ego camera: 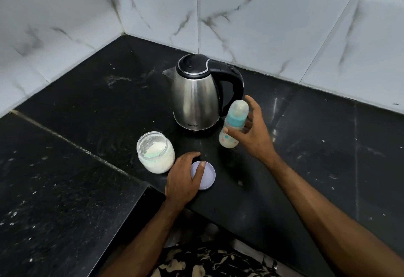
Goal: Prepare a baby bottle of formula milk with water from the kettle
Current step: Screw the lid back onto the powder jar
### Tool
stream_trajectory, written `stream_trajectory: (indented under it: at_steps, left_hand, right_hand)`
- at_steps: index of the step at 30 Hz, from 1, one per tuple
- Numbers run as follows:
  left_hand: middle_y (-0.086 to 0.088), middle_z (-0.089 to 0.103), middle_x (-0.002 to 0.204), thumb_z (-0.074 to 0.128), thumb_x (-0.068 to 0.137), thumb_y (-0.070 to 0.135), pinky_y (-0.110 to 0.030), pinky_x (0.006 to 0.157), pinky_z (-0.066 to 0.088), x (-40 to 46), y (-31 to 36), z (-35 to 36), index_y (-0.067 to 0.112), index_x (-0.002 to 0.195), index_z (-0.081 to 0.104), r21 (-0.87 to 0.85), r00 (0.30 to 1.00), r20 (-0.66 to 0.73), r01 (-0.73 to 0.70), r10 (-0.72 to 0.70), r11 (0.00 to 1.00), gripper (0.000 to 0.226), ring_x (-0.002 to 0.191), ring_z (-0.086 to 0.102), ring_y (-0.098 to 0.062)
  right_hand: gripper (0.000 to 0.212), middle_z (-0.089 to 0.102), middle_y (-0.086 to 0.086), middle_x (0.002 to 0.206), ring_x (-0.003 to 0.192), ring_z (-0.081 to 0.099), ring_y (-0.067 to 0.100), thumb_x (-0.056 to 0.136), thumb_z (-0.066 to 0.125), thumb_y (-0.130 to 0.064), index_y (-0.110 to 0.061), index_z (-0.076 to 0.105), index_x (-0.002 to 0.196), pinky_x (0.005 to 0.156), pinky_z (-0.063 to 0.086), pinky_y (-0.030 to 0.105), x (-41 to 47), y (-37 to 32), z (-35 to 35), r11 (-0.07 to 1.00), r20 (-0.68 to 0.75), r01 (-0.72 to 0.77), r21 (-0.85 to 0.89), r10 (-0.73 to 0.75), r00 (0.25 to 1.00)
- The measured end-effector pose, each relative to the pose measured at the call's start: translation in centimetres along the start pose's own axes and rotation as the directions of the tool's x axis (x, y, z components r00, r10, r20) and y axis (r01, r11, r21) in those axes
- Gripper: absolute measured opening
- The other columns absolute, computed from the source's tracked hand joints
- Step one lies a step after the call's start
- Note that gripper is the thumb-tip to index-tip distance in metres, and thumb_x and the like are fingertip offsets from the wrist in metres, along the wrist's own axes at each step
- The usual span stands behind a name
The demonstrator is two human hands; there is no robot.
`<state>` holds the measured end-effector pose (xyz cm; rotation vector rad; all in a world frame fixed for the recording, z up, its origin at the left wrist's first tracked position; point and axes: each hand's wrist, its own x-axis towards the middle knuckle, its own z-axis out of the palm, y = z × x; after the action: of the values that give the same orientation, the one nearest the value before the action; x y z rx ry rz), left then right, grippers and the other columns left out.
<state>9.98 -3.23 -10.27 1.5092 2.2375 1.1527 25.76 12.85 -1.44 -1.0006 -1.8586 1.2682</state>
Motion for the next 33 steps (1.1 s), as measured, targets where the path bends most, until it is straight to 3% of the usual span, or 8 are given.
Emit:
stream_trajectory:
  at_steps: [7, 15, 22, 27, 30, 33]
  left_hand:
    - [0.007, 0.066, 0.120, 0.045, 0.094, 0.049, -0.018, 0.094, 0.040, 0.0, 0.0, 0.0, 0.019, 0.120, 0.064, 0.001, 1.000, -0.007, -0.008, 0.008, 1.000, 0.044, 0.110, 0.059, -0.009]
    - [0.006, 0.066, 0.119, 0.046, 0.094, 0.048, -0.019, 0.094, 0.041, 0.0, 0.1, 0.0, 0.019, 0.120, 0.063, -0.004, 1.000, -0.006, -0.010, 0.010, 1.000, 0.043, 0.110, 0.059, -0.010]
    - [0.006, 0.066, 0.120, 0.046, 0.094, 0.047, -0.022, 0.095, 0.043, 0.1, -0.1, 0.1, 0.018, 0.120, 0.063, -0.008, 1.000, -0.006, -0.008, 0.008, 1.000, 0.043, 0.111, 0.060, -0.011]
    - [0.007, 0.065, 0.121, 0.044, 0.093, 0.052, -0.020, 0.096, 0.041, 0.1, 0.2, -0.2, 0.019, 0.121, 0.063, -0.024, 1.000, 0.009, 0.012, -0.012, 1.000, 0.047, 0.112, 0.058, -0.010]
    - [0.009, 0.063, 0.124, 0.043, 0.091, 0.058, -0.024, 0.100, 0.042, 0.1, 0.3, -0.4, 0.019, 0.124, 0.062, -0.084, 0.998, 0.046, 0.051, -0.047, 0.995, 0.054, 0.115, 0.055, -0.007]
    - [0.007, 0.057, 0.134, 0.047, 0.088, 0.063, -0.031, 0.106, 0.040, 0.0, 0.0, -0.7, 0.017, 0.132, 0.055, -0.085, 0.988, 0.153, 0.017, -0.004, 0.996, 0.064, 0.123, 0.050, -0.009]
  right_hand:
    - [0.100, 0.046, -0.032, 0.129, 0.120, 0.055, 0.006, 0.071, 0.086, -0.016, -0.039, 0.025, 0.147, 0.103, 0.049, 0.043, 0.9, 1.1, 1.0, 0.999, 0.062, 0.012, -0.044, -0.009, 0.998]
    - [0.102, 0.050, -0.013, 0.135, 0.123, 0.054, 0.013, 0.069, 0.086, -0.020, -0.042, 0.024, 0.147, 0.105, 0.047, 0.047, 1.0, 2.2, 2.4, 0.999, 0.083, 0.003, -0.049, 0.001, 0.997]
    - [0.100, 0.048, -0.010, 0.138, 0.127, 0.051, 0.013, 0.072, 0.085, -0.016, -0.028, 0.024, 0.150, 0.107, 0.045, 0.043, 0.5, 2.8, 3.0, 0.998, 0.078, -0.011, -0.069, 0.017, 0.997]
    - [0.104, 0.048, -0.007, 0.136, 0.126, 0.047, 0.001, 0.073, 0.085, -0.023, -0.025, 0.019, 0.153, 0.108, 0.041, 0.028, -0.8, 3.3, 2.7, 0.994, -0.003, -0.072, -0.078, 0.072, 0.997]
    - [0.093, 0.049, -0.004, 0.131, 0.123, 0.048, 0.002, 0.078, 0.081, -0.025, -0.026, 0.023, 0.151, 0.101, 0.042, 0.020, -3.0, 3.2, 2.6, 0.993, -0.122, -0.103, -0.054, 0.096, 0.988]
    - [0.073, 0.052, -0.002, 0.127, 0.120, 0.051, 0.004, 0.083, 0.076, -0.015, -0.030, 0.034, 0.141, 0.103, 0.046, 0.029, -6.0, 3.5, 2.9, 0.992, -0.090, -0.122, -0.042, 0.118, 0.989]
